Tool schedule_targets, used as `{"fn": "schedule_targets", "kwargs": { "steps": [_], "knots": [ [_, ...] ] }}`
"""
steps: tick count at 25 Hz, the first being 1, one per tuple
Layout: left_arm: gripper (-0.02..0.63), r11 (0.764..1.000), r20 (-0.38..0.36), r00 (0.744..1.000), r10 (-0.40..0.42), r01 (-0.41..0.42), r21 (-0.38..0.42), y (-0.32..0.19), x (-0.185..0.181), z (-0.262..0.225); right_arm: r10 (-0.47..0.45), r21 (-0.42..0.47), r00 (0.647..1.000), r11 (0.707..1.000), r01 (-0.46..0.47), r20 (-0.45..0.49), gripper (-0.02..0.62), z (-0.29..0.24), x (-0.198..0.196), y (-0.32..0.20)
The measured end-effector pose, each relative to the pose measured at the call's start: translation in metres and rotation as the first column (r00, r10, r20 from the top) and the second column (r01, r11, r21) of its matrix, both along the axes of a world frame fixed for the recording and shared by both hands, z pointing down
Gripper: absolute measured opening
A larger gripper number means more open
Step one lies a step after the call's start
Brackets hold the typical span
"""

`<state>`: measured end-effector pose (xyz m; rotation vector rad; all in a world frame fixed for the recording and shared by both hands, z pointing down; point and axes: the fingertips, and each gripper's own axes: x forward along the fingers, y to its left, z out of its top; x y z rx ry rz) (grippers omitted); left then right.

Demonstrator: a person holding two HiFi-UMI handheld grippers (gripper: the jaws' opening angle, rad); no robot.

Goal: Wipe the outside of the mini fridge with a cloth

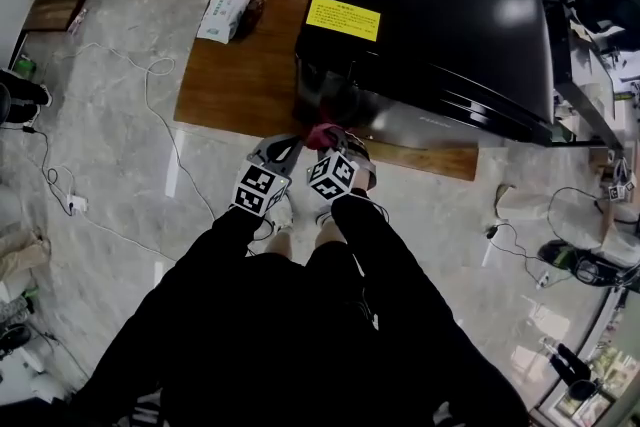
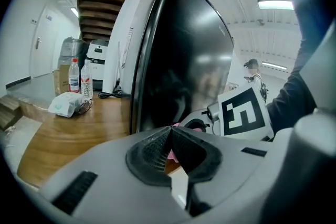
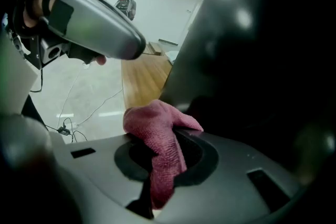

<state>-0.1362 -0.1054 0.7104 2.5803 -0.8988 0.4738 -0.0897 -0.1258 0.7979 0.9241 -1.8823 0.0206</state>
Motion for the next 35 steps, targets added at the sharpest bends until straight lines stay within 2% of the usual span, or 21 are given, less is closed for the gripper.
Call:
{"fn": "schedule_targets", "kwargs": {
  "steps": [4, 6, 10, 15, 19, 23, 27, 32, 35],
  "knots": [
    [0.006, 1.0, 0.0, 1.0, -0.008, 0.008, 0.003, 0.003, -0.005, -0.005, 0.007, -0.04, 1.0, 0.999, -0.006, 0.01, 0.057, 0.008, 0.0, 0.003],
    [0.006, 1.0, -0.009, 1.0, -0.008, 0.008, 0.011, 0.004, -0.006, -0.013, 0.004, -0.03, 0.999, 1.0, -0.002, 0.036, 0.057, -0.003, 0.0, 0.007],
    [0.006, 0.999, -0.039, 0.999, 0.023, -0.021, 0.044, 0.012, 0.001, -0.043, 0.008, 0.053, 0.996, 0.999, -0.013, 0.087, 0.057, -0.052, 0.007, 0.029],
    [0.006, 0.989, -0.099, 0.989, 0.108, -0.097, 0.109, 0.035, 0.026, -0.095, 0.061, 0.178, 0.989, 0.98, -0.084, 0.132, 0.058, -0.127, 0.034, 0.068],
    [0.006, 0.972, -0.168, 0.968, 0.189, -0.159, 0.175, 0.053, 0.058, -0.145, 0.14, 0.297, 0.978, 0.938, -0.18, 0.153, 0.058, -0.191, 0.068, 0.096],
    [0.006, 0.948, -0.218, 0.942, 0.254, -0.198, 0.249, 0.067, 0.099, -0.196, 0.227, 0.439, 0.962, 0.857, -0.271, 0.151, 0.058, -0.258, 0.116, 0.116],
    [0.006, 0.933, -0.245, 0.928, 0.281, -0.204, 0.298, 0.076, 0.138, -0.238, 0.264, 0.533, 0.957, 0.796, -0.287, 0.121, 0.058, -0.319, 0.161, 0.12],
    [0.006, 0.93, -0.272, 0.921, 0.279, -0.188, 0.316, 0.076, 0.172, -0.259, 0.255, 0.604, 0.964, 0.757, -0.247, 0.075, 0.058, -0.368, 0.199, 0.1],
    [0.006, 0.93, -0.274, 0.924, 0.268, -0.173, 0.324, 0.074, 0.186, -0.264, 0.228, 0.615, 0.972, 0.76, -0.212, 0.053, 0.058, -0.378, 0.21, 0.087]
  ]
}}
